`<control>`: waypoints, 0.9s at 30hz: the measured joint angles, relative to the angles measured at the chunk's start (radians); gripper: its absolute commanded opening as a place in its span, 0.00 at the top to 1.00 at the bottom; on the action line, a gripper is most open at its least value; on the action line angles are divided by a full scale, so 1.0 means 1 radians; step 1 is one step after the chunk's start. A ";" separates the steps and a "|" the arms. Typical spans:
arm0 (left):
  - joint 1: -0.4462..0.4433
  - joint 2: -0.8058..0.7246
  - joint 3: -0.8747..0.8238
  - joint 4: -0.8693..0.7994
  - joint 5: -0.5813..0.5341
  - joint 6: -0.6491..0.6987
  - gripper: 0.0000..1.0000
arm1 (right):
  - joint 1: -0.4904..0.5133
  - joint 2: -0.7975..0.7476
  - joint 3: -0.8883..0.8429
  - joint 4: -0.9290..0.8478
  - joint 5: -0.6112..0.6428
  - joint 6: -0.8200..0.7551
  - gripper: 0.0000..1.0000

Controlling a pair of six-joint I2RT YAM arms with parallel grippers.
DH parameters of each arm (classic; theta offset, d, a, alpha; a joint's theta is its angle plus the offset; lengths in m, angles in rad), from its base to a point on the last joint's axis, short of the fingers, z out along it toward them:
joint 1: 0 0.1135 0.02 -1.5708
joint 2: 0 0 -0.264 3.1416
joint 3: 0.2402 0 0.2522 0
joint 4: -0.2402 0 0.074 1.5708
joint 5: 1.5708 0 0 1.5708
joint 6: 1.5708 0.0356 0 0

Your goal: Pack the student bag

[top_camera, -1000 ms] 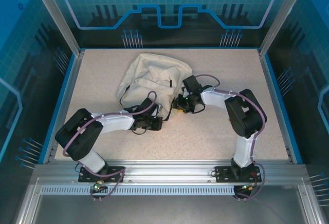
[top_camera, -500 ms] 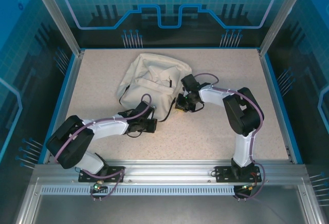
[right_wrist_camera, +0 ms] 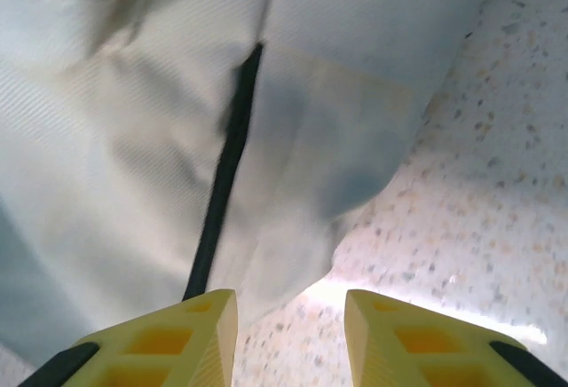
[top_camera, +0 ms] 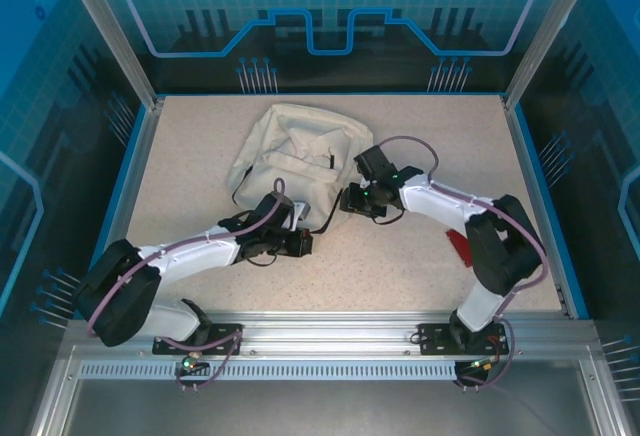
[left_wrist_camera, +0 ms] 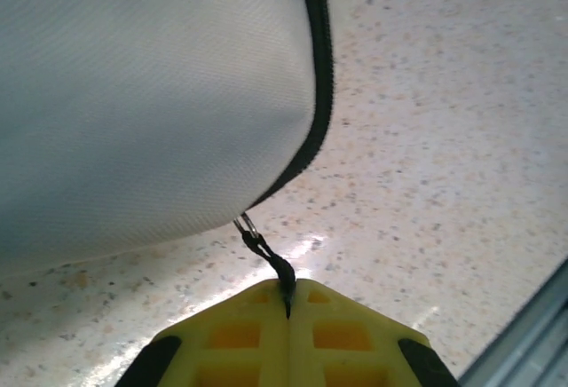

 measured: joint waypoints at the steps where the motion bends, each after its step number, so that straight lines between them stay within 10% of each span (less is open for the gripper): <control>1: 0.000 -0.010 0.000 0.002 0.008 0.000 1.00 | 0.012 -0.020 -0.008 -0.005 0.005 -0.003 0.60; 7: 0.005 -0.023 0.002 -0.026 0.022 -0.010 0.51 | 0.080 -0.070 -0.051 -0.006 -0.023 0.005 0.53; 27: 0.335 -0.241 -0.065 -0.134 0.007 -0.289 0.37 | 0.423 0.163 0.124 -0.082 0.291 -0.032 0.49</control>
